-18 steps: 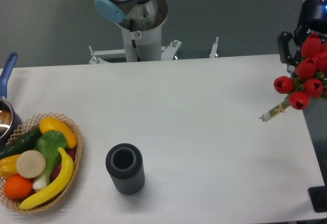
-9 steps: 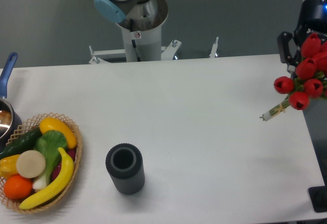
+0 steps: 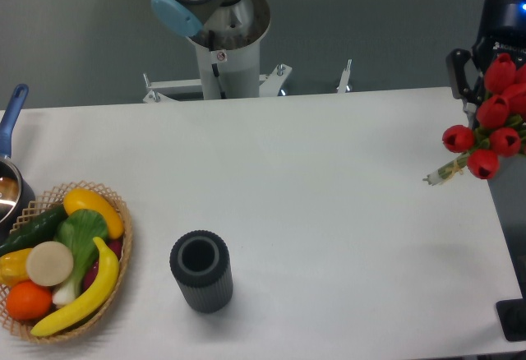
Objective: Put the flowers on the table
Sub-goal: 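Lift the red tulips and carry them toward the open table area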
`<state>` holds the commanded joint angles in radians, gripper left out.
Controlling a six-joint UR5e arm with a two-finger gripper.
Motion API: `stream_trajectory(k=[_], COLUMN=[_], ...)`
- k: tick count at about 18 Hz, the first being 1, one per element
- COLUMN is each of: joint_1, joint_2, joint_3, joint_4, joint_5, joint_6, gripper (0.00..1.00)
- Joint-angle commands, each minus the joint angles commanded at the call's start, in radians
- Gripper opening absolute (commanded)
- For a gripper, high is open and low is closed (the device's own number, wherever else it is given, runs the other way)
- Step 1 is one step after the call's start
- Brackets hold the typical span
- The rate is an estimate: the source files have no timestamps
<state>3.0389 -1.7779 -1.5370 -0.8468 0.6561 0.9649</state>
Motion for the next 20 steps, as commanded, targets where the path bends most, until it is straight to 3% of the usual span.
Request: stream_trajectory(k=[8, 13, 20], joint_1=[-0.124, -0.213, -0.299], joint_2=[0.009, -0.024, -0.086], joint_3=[-0.011, -0.011, -0.009], joint_4=[0.0, 0.0, 0.0], joint_5=[0.385, 0.584, 0.738], joint_6=[0.008, 0.011, 0.018], gripper=[0.44, 0.44, 0.44])
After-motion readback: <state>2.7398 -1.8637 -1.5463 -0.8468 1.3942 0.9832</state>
